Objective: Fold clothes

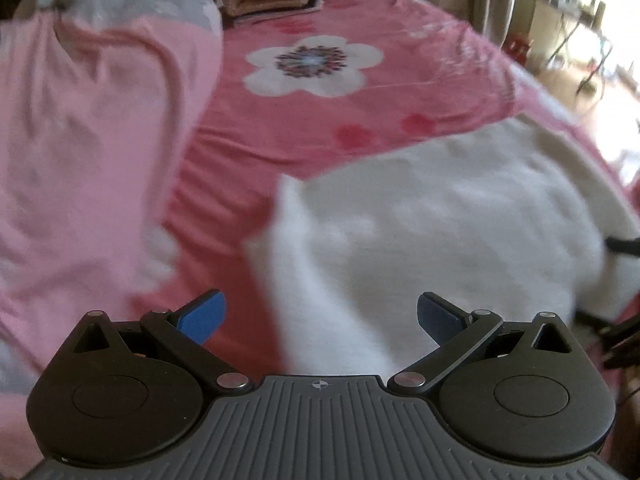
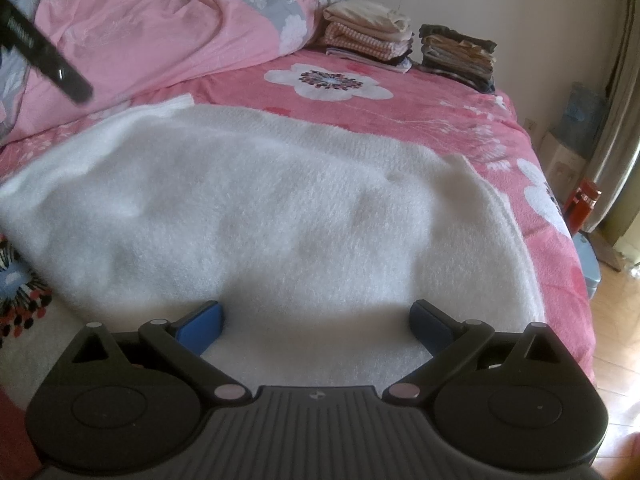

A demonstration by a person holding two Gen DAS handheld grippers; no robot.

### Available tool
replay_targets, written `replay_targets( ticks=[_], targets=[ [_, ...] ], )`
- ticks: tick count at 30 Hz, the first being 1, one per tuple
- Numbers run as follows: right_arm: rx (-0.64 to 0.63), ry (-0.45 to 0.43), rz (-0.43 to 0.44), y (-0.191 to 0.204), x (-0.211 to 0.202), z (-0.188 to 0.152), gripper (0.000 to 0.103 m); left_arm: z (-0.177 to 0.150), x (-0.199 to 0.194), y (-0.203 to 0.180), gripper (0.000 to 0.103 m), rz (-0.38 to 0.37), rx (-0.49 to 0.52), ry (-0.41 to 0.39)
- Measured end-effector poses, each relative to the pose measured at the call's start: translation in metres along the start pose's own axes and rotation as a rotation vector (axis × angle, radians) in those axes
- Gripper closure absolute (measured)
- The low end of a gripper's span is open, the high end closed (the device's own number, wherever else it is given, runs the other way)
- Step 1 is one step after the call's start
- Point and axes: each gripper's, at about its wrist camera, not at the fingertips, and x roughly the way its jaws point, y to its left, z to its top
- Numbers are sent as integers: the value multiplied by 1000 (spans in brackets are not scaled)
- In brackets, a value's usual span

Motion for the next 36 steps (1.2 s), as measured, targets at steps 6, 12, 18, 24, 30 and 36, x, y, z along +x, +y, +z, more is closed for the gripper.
replay_targets(
  ticks=[6,12,18,24,30,36],
  targets=[
    [-138,109,85,-8,3,24,1,13,17,-8,0,37,129,11],
    [-417,149,122,-14,-11,77,1,12,45,-20,0,-125,81,-27],
    [-493,64,205,-4,14,154,3,4,53,3,0,-212,-196,-145],
    [-471,-15,289,25,75,201,28,-19,66,-1,5,-32,-216,-148],
    [-586,-31,395,58,119,209,61,-27,79,6,28,-53,-250,-108],
    [-631,-21,448,74,150,216,83,-31,80,11,35,-59,-230,-122]
  ],
)
